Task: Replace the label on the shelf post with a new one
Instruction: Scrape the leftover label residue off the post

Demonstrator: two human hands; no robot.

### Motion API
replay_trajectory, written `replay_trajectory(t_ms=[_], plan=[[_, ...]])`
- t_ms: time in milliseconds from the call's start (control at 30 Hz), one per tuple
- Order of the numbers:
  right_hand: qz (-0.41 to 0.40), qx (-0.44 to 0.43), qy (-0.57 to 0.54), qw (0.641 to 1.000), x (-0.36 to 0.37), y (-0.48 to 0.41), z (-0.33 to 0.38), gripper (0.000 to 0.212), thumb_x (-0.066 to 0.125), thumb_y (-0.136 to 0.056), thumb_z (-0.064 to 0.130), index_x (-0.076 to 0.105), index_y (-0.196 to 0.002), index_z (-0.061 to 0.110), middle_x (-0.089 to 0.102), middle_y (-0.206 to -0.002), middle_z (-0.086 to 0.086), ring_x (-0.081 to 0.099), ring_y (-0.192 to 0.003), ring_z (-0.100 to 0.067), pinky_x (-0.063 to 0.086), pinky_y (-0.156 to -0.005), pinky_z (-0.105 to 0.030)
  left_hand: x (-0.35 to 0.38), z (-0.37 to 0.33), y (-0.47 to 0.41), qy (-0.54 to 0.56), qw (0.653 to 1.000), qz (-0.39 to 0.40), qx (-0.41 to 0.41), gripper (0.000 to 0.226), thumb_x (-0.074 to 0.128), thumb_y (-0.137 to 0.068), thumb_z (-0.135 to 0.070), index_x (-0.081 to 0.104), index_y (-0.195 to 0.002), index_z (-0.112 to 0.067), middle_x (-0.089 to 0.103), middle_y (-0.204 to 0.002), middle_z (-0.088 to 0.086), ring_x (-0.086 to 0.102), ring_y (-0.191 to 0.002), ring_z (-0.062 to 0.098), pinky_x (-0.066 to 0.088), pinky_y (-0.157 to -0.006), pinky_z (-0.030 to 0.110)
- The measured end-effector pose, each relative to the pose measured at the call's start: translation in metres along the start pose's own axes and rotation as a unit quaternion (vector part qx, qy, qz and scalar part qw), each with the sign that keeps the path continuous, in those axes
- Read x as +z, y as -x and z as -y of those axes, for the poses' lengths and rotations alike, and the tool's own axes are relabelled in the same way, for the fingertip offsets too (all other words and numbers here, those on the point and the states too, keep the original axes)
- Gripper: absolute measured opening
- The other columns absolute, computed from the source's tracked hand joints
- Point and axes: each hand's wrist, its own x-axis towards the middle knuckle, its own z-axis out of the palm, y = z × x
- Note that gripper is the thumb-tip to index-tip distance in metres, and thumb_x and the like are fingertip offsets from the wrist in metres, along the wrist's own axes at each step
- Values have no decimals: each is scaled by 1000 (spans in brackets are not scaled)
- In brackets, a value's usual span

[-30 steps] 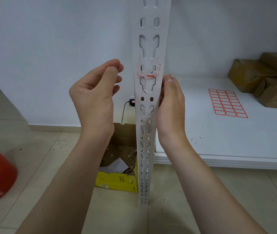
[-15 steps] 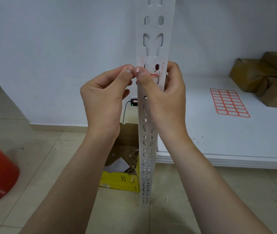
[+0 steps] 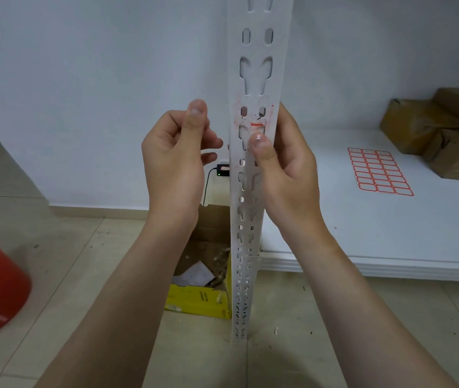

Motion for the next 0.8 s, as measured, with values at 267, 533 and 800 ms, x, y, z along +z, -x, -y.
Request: replay_trajectory(t_ms=[267, 533, 800], plan=[[-224, 60, -128, 964, -8, -2, 4, 14, 70, -103, 13, 81, -93, 10, 83, -89, -7, 79, -74, -24, 66, -75, -35, 2, 2, -2, -46, 998, -32, 4, 43, 57, -106, -39, 64, -66, -27, 68, -71, -10, 70, -78, 7, 60, -74, 27], [-144, 156, -103, 972, -10, -7, 3, 53, 41, -115, 40, 76, -81, 18, 80, -82, -2, 72, -67, -16, 59, -68, -31, 28, -3, 16, 5, 991, 121, 59, 38, 56, -99, -19, 57, -136, -9, 73, -112, -2, 73, -96, 7, 62, -85, 30], [-28, 205, -100, 973, -2, -2, 3, 61, 22, -117, 47, 77, -94, 32, 79, -77, 8, 74, -72, -7, 52, -67, -26, 42, -6, 20, 49, 994, 100, -6, 16, 49, -100, -4, 58, -110, -14, 64, -85, -7, 65, -78, 14, 53, -66, 24]])
